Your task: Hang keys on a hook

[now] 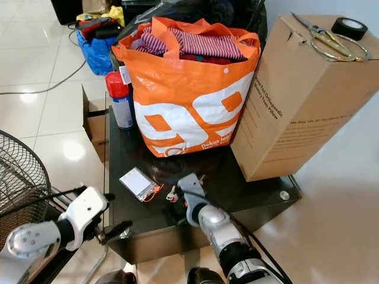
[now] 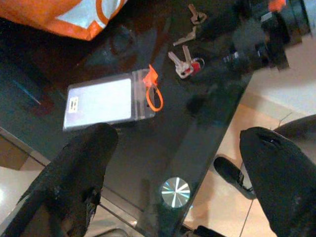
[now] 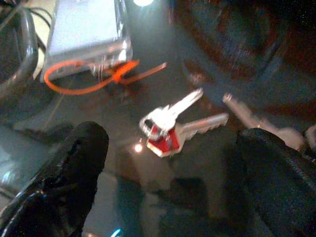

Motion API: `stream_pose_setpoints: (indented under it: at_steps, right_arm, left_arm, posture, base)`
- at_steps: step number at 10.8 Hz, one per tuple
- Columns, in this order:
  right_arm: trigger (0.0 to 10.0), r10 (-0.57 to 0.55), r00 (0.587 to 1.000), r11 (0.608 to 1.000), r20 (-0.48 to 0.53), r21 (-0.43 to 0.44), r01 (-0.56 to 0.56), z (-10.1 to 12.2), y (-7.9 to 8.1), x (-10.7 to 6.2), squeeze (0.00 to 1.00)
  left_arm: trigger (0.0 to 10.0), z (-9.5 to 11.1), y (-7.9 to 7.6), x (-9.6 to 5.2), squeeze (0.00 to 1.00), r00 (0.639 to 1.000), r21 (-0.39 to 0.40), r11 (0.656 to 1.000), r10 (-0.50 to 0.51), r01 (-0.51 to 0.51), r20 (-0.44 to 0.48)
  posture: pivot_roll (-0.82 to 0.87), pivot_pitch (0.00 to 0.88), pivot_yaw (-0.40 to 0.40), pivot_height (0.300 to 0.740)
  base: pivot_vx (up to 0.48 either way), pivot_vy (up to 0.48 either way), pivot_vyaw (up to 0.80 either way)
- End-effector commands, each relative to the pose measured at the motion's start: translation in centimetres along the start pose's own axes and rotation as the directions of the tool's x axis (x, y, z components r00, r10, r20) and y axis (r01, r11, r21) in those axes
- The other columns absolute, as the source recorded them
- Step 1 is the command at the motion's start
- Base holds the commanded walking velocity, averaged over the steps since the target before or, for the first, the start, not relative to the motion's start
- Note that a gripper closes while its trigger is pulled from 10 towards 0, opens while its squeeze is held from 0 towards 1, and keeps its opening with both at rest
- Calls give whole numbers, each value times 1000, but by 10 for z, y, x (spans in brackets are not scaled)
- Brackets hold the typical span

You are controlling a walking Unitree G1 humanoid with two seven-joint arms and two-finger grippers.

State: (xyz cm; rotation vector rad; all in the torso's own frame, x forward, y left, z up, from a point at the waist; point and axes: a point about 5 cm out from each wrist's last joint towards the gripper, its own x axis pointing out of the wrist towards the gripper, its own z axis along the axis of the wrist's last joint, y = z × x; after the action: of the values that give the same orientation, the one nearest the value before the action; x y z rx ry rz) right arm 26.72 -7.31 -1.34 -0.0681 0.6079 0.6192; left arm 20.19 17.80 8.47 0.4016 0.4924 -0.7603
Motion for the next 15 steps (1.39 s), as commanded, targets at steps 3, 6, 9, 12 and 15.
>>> stream_pose_setpoints:
  at_steps: [3, 6, 9, 12, 15]
  right_arm:
    - [1255, -42, 999, 999, -13, 29, 42, -2, -2, 2, 0]
    - [0, -31, 1000, 998, 3, 55, 31, 0, -2, 3, 0]
    - [0, -5, 1000, 999, 3, 48, 5, -1, -1, 3, 0]
    - [0, 2, 1000, 999, 4, 50, -3, -2, 0, 3, 0]
    - [0, 5, 1000, 999, 3, 48, -5, -3, -1, 2, 0]
  left_arm:
    - [10000, 6, -3, 1, 537, 999, 3, 1000, -25, 25, 20]
    - [10000, 7, -2, 1, 537, 1000, -1, 1000, -25, 25, 20]
    - [10000, 7, -1, 2, 541, 1000, -8, 1000, -24, 24, 16]
    - [10000, 6, -1, 2, 541, 1000, -11, 1000, -27, 28, 10]
    - [10000, 4, -1, 1, 541, 1000, -8, 1000, -30, 30, 2]
  posture:
    - [29, 149, -53, 740]
    - [31, 146, -53, 740]
    - [31, 142, -56, 740]
    - [34, 141, -56, 740]
    - [34, 136, -53, 740]
  base:
    - [0, 0, 0]
    - [0, 0, 0]
    - [0, 0, 0]
    - [0, 0, 0]
    - [0, 0, 0]
